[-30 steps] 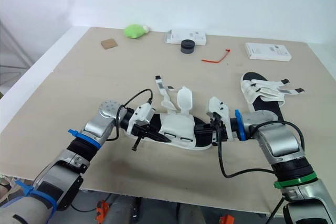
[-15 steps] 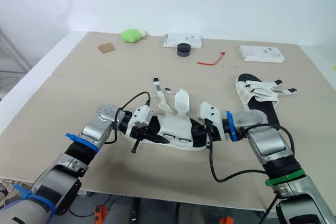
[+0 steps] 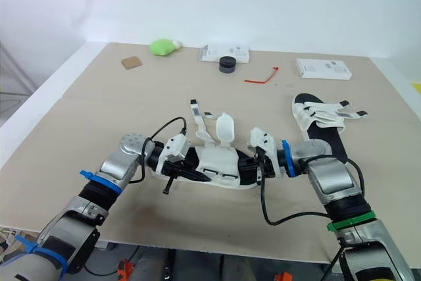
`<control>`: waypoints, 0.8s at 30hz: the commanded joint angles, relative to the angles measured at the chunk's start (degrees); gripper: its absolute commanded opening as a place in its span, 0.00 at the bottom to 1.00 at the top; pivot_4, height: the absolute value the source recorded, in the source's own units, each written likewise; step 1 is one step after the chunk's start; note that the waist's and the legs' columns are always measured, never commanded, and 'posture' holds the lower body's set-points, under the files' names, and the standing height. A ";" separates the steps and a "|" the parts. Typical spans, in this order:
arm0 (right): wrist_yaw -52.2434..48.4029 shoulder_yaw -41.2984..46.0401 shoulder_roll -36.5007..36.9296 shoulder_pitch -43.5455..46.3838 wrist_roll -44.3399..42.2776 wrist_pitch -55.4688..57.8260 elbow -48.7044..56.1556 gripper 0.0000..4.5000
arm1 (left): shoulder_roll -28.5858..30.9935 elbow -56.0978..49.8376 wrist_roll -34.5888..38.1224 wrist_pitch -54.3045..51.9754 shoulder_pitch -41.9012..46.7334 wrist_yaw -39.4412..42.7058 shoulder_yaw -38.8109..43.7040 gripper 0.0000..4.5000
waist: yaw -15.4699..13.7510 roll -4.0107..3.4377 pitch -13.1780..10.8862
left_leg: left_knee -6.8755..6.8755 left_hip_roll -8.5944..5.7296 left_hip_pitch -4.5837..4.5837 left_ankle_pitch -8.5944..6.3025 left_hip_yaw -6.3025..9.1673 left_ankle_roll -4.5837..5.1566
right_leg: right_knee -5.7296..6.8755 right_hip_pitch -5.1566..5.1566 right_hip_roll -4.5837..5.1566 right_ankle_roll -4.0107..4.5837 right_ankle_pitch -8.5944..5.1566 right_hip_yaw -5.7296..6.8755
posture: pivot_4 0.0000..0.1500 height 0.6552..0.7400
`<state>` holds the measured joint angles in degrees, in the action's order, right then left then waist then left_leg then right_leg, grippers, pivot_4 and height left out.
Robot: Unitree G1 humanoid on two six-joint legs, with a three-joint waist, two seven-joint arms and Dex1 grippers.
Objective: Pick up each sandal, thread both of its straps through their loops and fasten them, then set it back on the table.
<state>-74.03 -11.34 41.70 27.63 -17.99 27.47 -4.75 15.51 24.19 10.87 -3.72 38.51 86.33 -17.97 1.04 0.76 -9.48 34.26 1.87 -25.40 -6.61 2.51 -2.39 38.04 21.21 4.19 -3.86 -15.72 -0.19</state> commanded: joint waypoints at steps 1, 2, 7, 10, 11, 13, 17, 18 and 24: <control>-1.10 -0.18 -0.35 0.28 -1.31 2.78 -0.08 0.01 | -1.57 -1.66 1.80 0.13 -0.61 1.04 -0.85 0.00 | 0.00 0.00 0.00 | -0.04 0.00 -0.01 0.00 0.00 0.00 | 0.00 0.00 0.00 0.02 -0.01 0.00 | 1.00 1.00; -1.44 -0.02 -0.33 0.41 -1.67 3.14 0.25 0.01 | -1.63 -1.57 1.79 0.17 -0.59 1.03 -0.82 0.00 | -0.02 0.00 0.00 | -0.06 -0.01 -0.02 0.00 0.00 0.00 | 0.00 0.00 0.00 0.02 -0.03 0.00 | 1.00 1.00; -1.88 -0.70 -0.88 0.44 -1.80 3.76 1.16 0.01 | -1.71 -1.47 1.84 0.13 -0.67 1.12 -0.70 0.00 | -0.03 -0.01 -0.01 | -0.16 -0.04 -0.02 0.00 0.01 0.00 | 0.00 0.00 0.00 0.02 -0.09 0.00 | 1.00 1.00; -1.54 -2.73 -1.25 0.00 0.27 2.43 0.77 0.01 | -1.72 -1.33 1.81 0.22 -0.73 1.15 -0.72 0.00 | -0.02 -0.01 -0.01 | -0.17 -0.04 -0.02 0.00 0.02 0.00 | 0.00 0.00 0.00 0.02 -0.10 0.00 | 1.00 1.00; -1.12 -3.79 -1.23 -0.07 1.74 1.79 0.25 0.01 | -1.70 -1.36 1.82 0.20 -0.73 1.17 -0.71 0.00 | -0.01 -0.01 -0.01 | -0.17 -0.04 -0.02 0.00 0.02 0.00 | 0.00 0.01 0.00 0.02 -0.10 0.00 | 1.00 1.00; 0.43 -6.48 -1.10 -0.16 6.41 -1.09 -2.00 0.01 | -1.69 -1.40 1.83 0.14 -0.73 1.18 -0.69 0.00 | 0.01 -0.01 0.00 | -0.17 -0.03 -0.02 0.00 0.02 -0.01 | 0.00 0.04 0.00 0.02 -0.10 0.00 | 1.00 1.00; 1.36 -9.50 -1.03 -0.20 11.71 -5.17 -5.73 0.01 | -1.77 -1.40 1.72 0.18 -0.78 1.17 -0.59 0.00 | 0.21 0.10 0.08 | -0.17 -0.01 0.21 -0.05 0.01 -0.08 | -0.01 -0.02 0.00 0.02 -0.10 0.00 | 1.00 1.00; 1.14 -9.40 -1.18 -0.20 11.55 -5.19 -5.90 0.01 | -1.81 -1.40 1.67 0.16 -0.79 1.14 -0.54 0.00 | 0.21 0.16 0.14 | -0.17 0.00 0.28 -0.07 0.01 -0.12 | -0.01 -0.05 0.02 0.02 -0.09 0.01 | 1.00 1.00; 0.61 -9.35 -1.48 -0.40 11.32 -5.27 -5.81 0.01 | -1.84 -1.86 1.69 -0.27 -0.96 0.78 0.00 0.00 | 0.21 0.38 0.42 | -0.17 0.04 0.32 -0.11 0.01 -0.17 | -0.01 -0.05 0.04 0.07 -0.05 0.02 | 1.00 1.00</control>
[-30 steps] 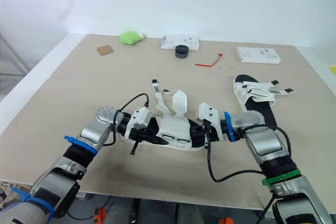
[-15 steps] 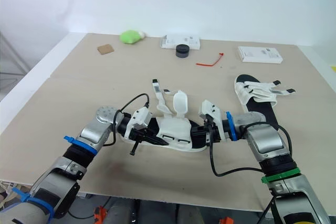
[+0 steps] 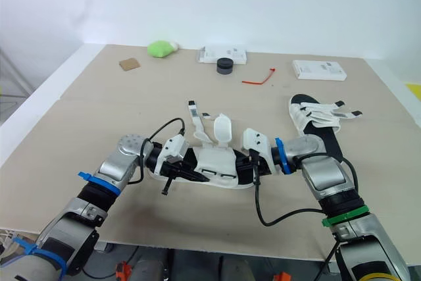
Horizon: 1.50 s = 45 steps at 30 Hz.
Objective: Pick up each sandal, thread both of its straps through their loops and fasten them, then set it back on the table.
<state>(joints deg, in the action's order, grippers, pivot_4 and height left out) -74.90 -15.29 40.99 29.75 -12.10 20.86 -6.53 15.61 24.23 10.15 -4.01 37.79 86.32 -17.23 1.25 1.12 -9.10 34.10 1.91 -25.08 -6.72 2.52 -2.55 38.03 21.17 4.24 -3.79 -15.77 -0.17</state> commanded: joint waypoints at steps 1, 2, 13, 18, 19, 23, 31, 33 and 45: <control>1.34 -5.32 -0.87 -2.62 5.13 1.56 -3.92 0.01 | -1.87 -2.04 2.46 -0.10 -0.28 0.76 -0.60 0.00 | 0.00 0.03 0.06 | 0.00 0.00 0.00 0.00 0.00 0.00 | 0.00 0.00 0.00 0.00 0.00 0.00 | 1.00 1.00; 1.27 -5.29 -0.92 -2.68 5.02 1.59 -3.88 0.01 | -1.82 -2.15 2.48 -0.16 -0.33 0.73 -0.48 0.00 | 0.00 0.04 0.07 | 0.00 0.00 0.00 0.00 0.00 0.00 | 0.00 0.01 0.00 0.00 0.00 0.00 | 1.00 1.00; 1.33 -5.10 -1.31 -2.23 5.08 1.42 -4.67 0.01 | 0.31 -3.25 3.07 0.51 0.28 -0.96 2.37 0.00 | 0.10 0.06 0.08 | -0.02 0.09 0.00 -0.03 -0.01 -0.04 | 0.00 0.07 0.00 0.02 0.01 0.03 | 1.00 1.00; 1.40 -4.73 -1.90 -1.68 4.97 1.30 -5.66 0.00 | 3.45 -6.78 4.73 -2.10 -1.22 1.44 2.06 0.43 | 0.33 0.14 0.08 | -0.06 0.27 0.01 -0.04 -0.02 -0.06 | 0.00 0.16 -0.05 0.13 0.07 0.12 | 1.00 1.00; 1.30 -4.72 -1.89 -1.62 5.01 1.23 -5.78 0.00 | 4.05 -8.15 5.44 -3.30 -1.75 1.87 2.03 0.48 | 0.57 0.14 0.08 | -0.08 0.29 0.02 -0.04 -0.04 -0.06 | 0.00 0.17 -0.06 0.14 0.08 0.12 | 1.00 1.00; 0.90 -4.48 -1.84 -1.19 4.85 1.17 -6.10 0.00 | 5.55 -12.04 6.84 -6.10 -3.23 0.75 2.67 0.91 | 0.62 0.15 0.08 | -0.21 0.36 0.05 -0.04 -0.07 -0.06 | 0.00 0.22 -0.10 0.22 0.09 0.15 | 1.00 1.00; 0.89 -4.37 -2.00 -0.75 4.56 1.16 -6.10 0.00 | 14.55 -20.80 14.06 -21.32 -3.55 -2.08 8.71 0.99 | 0.64 0.23 0.01 | -0.23 0.62 0.03 -0.10 -0.22 -0.16 | -0.01 0.34 -0.09 0.24 0.10 0.22 | 1.00 1.00; 0.88 -4.34 -2.14 -0.90 4.42 1.20 -5.90 0.00 | 18.37 -21.77 20.85 -35.69 -1.30 -3.19 12.11 0.99 | 0.65 0.25 0.00 | -0.24 0.67 0.04 -0.16 -0.28 -0.25 | -0.02 0.37 -0.07 0.24 0.09 0.25 | 1.00 1.00; 1.43 -4.93 -3.48 -1.26 4.91 0.89 -5.82 0.00 | 9.55 4.16 25.68 -58.22 16.49 -29.47 23.64 0.99 | 1.02 0.80 -0.13 | -0.28 0.76 0.20 -0.28 0.00 -0.45 | -0.31 0.28 -0.11 0.30 0.29 0.76 | 1.00 1.00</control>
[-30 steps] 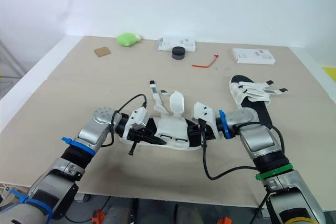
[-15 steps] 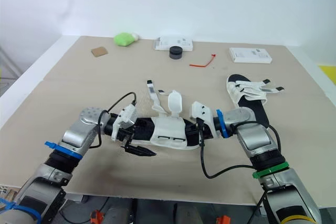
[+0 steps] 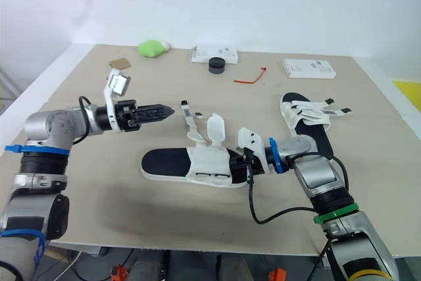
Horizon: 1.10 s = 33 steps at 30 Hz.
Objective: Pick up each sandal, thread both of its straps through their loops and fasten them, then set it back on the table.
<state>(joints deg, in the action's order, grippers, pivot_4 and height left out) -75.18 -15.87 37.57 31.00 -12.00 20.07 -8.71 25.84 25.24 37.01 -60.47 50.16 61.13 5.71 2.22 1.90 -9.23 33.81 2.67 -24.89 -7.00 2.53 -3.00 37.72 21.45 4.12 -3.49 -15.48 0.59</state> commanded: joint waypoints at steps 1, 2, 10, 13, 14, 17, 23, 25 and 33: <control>1.79 -4.30 -0.07 -2.54 4.81 1.77 -3.44 0.00 | -1.32 6.24 -1.90 -3.27 5.55 -7.23 1.24 0.99 | 0.08 0.07 -0.02 | -0.02 0.03 0.00 -0.01 0.01 -0.02 | -0.02 -0.01 -0.07 0.03 0.01 0.00 | 1.00 1.00; 1.83 -4.24 -0.09 -2.55 4.78 1.83 -3.36 0.00 | -1.76 9.37 -2.58 -4.23 6.83 -9.81 1.92 0.99 | 0.15 0.10 -0.04 | -0.03 0.07 0.00 -0.02 0.06 -0.03 | -0.02 -0.04 -0.15 0.06 0.00 0.00 | 1.00 1.00; 2.28 -4.21 -0.31 -3.23 4.79 2.03 -2.71 0.00 | -3.27 25.31 -2.43 -6.16 12.03 -20.94 10.57 0.99 | 0.35 0.12 -0.05 | -0.32 0.08 0.19 -0.07 0.08 -0.12 | -0.16 -0.03 -0.27 0.12 -0.04 -0.07 | 1.00 1.00; 2.31 -4.20 -0.49 -3.14 4.74 2.17 -2.63 0.00 | -4.07 27.32 -2.17 -7.25 12.47 -23.71 12.65 0.99 | 0.36 0.15 -0.05 | -0.32 0.08 0.19 -0.11 0.08 -0.18 | -0.26 -0.08 -0.27 0.07 -0.01 -0.08 | 1.00 1.00; 2.31 -4.17 -0.56 -3.03 4.71 2.20 -2.72 0.00 | -4.45 27.66 -2.36 -7.34 12.51 -24.76 13.09 0.99 | 0.35 0.16 -0.05 | -0.31 0.08 0.19 -0.12 0.07 -0.19 | -0.28 -0.08 -0.26 0.06 0.01 -0.08 | 1.00 1.00; 2.31 -4.13 -0.69 -2.76 4.72 2.09 -3.05 0.00 | -5.49 28.50 -2.82 -7.42 12.59 -26.26 13.84 0.99 | 0.36 0.16 -0.05 | -0.32 0.08 0.20 -0.14 0.07 -0.22 | -0.31 -0.08 -0.27 0.07 0.05 -0.09 | 1.00 1.00; 2.42 -4.03 -0.89 -2.50 4.64 2.08 -3.27 0.00 | -8.19 32.40 -3.87 -3.06 13.52 -29.85 15.31 0.99 | 0.34 0.17 -0.05 | -0.36 0.08 0.24 -0.14 0.06 -0.23 | -0.33 -0.09 -0.27 0.09 0.08 -0.09 | 1.00 1.00; 2.49 -3.96 -0.92 -2.49 4.57 2.17 -3.20 0.00 | -8.91 34.16 -4.01 -1.08 14.26 -31.38 16.19 0.99 | 0.34 0.17 -0.04 | -0.36 0.08 0.25 -0.14 0.06 -0.24 | -0.35 -0.10 -0.27 0.07 0.09 -0.09 | 1.00 1.00; 2.76 -3.84 -1.00 -3.16 4.32 2.69 -2.20 0.00 | -13.37 41.01 -4.75 7.40 17.33 -35.65 18.97 0.99 | 0.32 0.18 -0.03 | -0.37 0.07 0.27 -0.15 0.05 -0.25 | -0.43 -0.16 -0.25 0.02 0.16 -0.10 | 1.00 1.00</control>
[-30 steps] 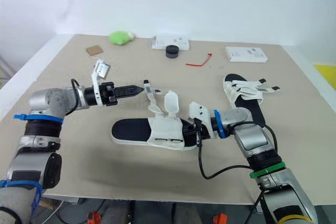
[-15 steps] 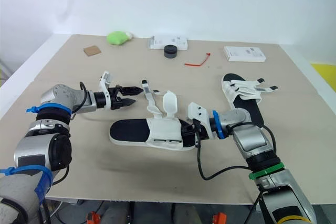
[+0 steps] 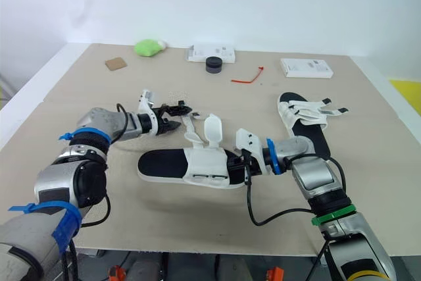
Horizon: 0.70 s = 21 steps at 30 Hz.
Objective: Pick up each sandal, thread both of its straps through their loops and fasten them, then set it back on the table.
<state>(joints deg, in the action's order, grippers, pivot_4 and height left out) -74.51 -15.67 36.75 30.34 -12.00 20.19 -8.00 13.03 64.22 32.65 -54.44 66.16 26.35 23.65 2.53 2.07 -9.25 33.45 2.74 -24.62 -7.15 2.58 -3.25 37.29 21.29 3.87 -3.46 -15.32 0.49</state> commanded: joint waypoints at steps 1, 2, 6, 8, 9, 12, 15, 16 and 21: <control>2.09 -4.03 -0.19 -2.50 4.32 2.58 -2.90 0.00 | -0.55 2.33 -0.47 1.58 1.46 -0.86 1.10 0.99 | 0.03 0.00 0.00 | 0.00 0.00 0.00 0.00 0.00 0.00 | 0.00 0.00 0.00 0.00 0.00 0.00 | 1.00 1.00; 2.09 -4.02 -0.19 -2.50 4.33 2.59 -2.89 0.00 | -0.55 2.54 -0.55 1.73 1.55 -0.86 1.16 0.99 | 0.03 0.00 0.00 | -0.01 0.00 0.01 0.00 0.00 0.00 | -0.01 0.01 -0.01 0.01 0.00 0.00 | 1.00 1.00; 2.08 -4.01 -0.20 -2.51 4.34 2.60 -2.87 0.00 | -0.52 3.16 -0.80 2.07 1.83 -0.76 1.35 0.99 | 0.03 0.00 0.00 | -0.03 0.00 0.02 0.00 0.00 -0.01 | -0.01 0.00 -0.02 0.01 -0.01 0.00 | 1.00 1.00; 2.09 -4.01 -0.20 -2.51 4.34 2.61 -2.87 0.00 | -0.51 3.28 -0.85 2.13 1.88 -0.72 1.36 0.99 | 0.03 0.00 0.00 | -0.03 0.00 0.03 0.00 0.00 -0.02 | -0.01 0.00 -0.02 0.01 0.00 0.00 | 1.00 1.00; 2.09 -4.01 -0.19 -2.51 4.34 2.62 -2.87 0.00 | -0.51 3.31 -0.86 2.15 1.90 -0.71 1.37 0.99 | 0.03 0.00 0.00 | -0.02 0.00 0.03 0.00 0.00 -0.02 | -0.01 0.00 -0.02 0.01 0.00 0.00 | 1.00 1.00; 2.09 -4.01 -0.19 -2.51 4.34 2.63 -2.86 0.00 | -0.50 3.37 -0.90 2.18 1.93 -0.68 1.39 0.99 | 0.03 0.00 0.00 | -0.03 0.00 0.03 -0.01 0.00 -0.02 | -0.01 0.00 -0.02 0.01 0.00 0.00 | 1.00 1.00; 2.09 -4.01 -0.20 -2.51 4.34 2.63 -2.86 0.00 | -0.49 3.41 -0.91 2.20 1.94 -0.67 1.39 0.99 | 0.04 0.00 0.00 | -0.03 0.00 0.03 -0.01 0.00 -0.02 | -0.01 0.00 -0.02 0.01 0.00 0.00 | 1.00 1.00; 2.09 -4.01 -0.20 -2.51 4.34 2.63 -2.86 0.00 | -0.49 3.42 -0.92 2.20 1.95 -0.66 1.39 0.99 | 0.03 0.00 0.00 | -0.03 0.00 0.03 -0.01 0.00 -0.02 | -0.02 0.00 -0.02 0.01 0.00 0.00 | 1.00 1.00; 2.09 -4.01 -0.20 -2.51 4.34 2.63 -2.86 0.00 | -0.49 3.44 -0.93 2.21 1.95 -0.66 1.40 0.99 | 0.03 0.00 0.00 | -0.03 0.00 0.03 -0.01 0.00 -0.02 | -0.02 0.00 -0.02 0.01 0.00 0.00 | 1.00 1.00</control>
<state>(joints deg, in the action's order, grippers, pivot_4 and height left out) -74.49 -15.67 36.69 30.31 -12.00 20.36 -7.87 12.51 66.82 32.39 -52.23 67.22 25.65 24.76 2.57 2.07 -9.25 33.42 2.74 -24.59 -7.16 2.58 -3.27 37.27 21.29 3.85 -3.45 -15.32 0.49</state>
